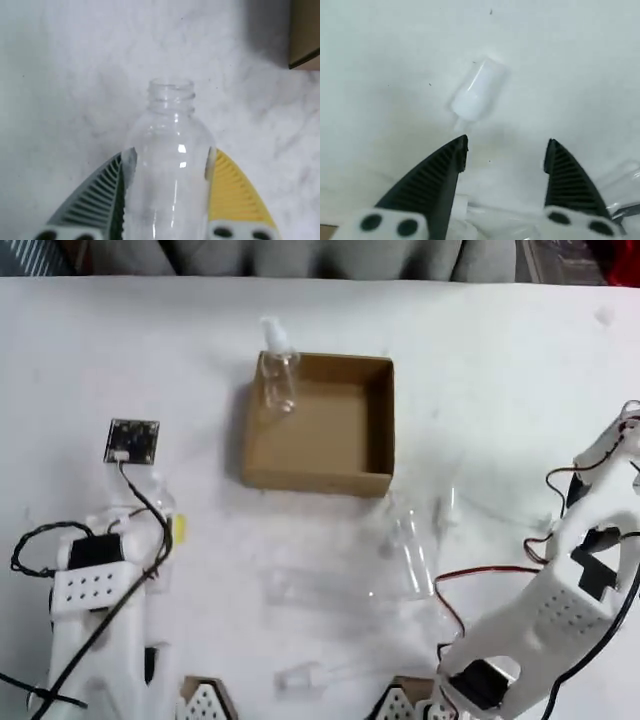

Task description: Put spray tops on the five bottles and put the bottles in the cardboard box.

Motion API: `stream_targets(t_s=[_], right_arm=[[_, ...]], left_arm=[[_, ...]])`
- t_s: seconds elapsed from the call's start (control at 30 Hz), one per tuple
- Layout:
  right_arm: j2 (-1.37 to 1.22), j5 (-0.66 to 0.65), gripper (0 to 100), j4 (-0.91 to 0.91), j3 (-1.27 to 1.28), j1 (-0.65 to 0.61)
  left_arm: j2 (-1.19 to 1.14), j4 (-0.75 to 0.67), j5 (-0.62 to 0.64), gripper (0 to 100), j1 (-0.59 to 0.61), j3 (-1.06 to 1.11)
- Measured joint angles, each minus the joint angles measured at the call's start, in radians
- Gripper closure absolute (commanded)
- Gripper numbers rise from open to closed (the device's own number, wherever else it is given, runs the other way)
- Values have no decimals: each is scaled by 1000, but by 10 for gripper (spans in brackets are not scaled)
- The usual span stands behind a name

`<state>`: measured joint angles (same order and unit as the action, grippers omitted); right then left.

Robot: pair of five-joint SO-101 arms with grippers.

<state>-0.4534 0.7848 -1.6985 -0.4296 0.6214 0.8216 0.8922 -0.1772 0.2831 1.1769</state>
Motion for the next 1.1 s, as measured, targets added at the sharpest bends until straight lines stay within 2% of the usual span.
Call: stream_targets(t_s=[0.13, 0.33, 0.53, 1.0, 1.1], right_arm=[[0, 64, 803, 0, 0, -3], [-28, 140, 804, 51, -2, -2], [-138, 144, 804, 169, -11, -2], [-275, 144, 812, 269, -15, -3], [-282, 144, 900, 270, -25, -6]], left_arm=[[0, 0, 0, 980, 0, 0], [0, 0, 0, 980, 0, 0], [0, 0, 0, 980, 0, 0], [0, 0, 0, 980, 0, 0], [0, 0, 0, 980, 0, 0]])
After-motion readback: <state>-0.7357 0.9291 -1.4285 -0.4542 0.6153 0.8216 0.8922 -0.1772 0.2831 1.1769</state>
